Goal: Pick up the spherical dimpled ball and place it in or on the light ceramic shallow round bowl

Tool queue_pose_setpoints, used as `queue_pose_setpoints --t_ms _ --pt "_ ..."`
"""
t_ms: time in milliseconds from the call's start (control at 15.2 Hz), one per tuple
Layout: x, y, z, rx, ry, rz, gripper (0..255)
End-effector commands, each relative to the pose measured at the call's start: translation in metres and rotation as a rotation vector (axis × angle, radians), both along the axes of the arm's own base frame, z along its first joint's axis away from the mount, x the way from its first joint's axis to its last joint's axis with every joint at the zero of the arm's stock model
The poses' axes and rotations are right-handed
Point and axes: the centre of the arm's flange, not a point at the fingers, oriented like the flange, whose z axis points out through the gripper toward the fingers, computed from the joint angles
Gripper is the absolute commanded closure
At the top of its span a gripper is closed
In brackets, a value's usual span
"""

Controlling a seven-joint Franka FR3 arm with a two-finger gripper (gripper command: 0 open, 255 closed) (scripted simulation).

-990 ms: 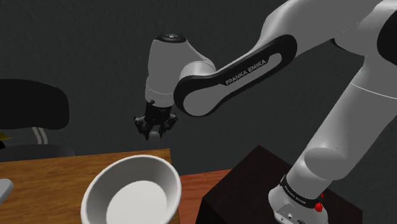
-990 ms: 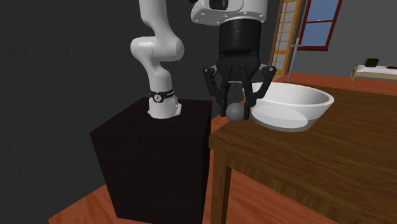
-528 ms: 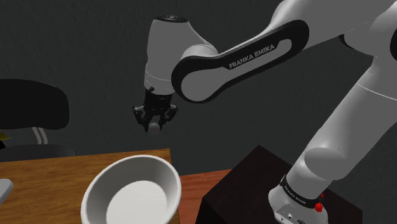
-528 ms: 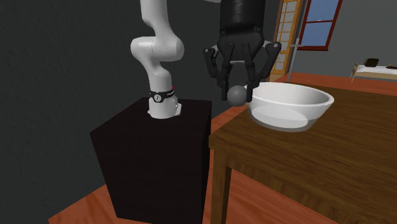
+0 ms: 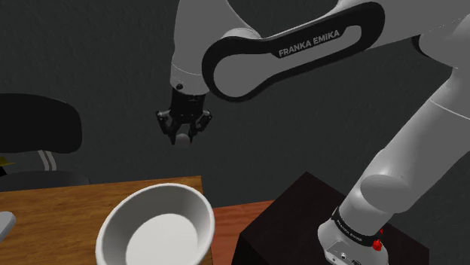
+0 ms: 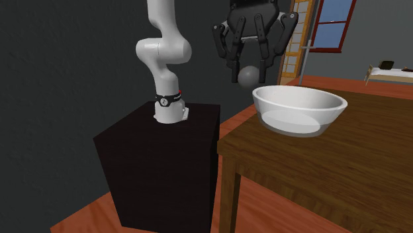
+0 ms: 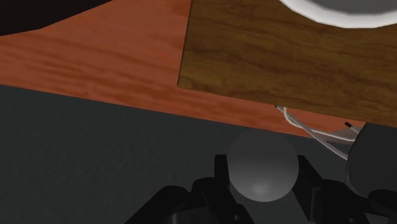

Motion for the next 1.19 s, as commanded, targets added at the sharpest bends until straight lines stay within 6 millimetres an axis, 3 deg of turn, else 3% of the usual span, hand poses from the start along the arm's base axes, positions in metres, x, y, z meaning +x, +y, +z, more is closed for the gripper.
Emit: queue_pose_setpoints --t_ms 0,198,1122 --pt "0.001 0.0 0.011 0.0 0.0 0.0 255" --pt "0.001 0.0 0.022 0.0 0.0 0.0 255" --pt "-0.134 0.126 0.026 0.0 0.0 0.0 255"
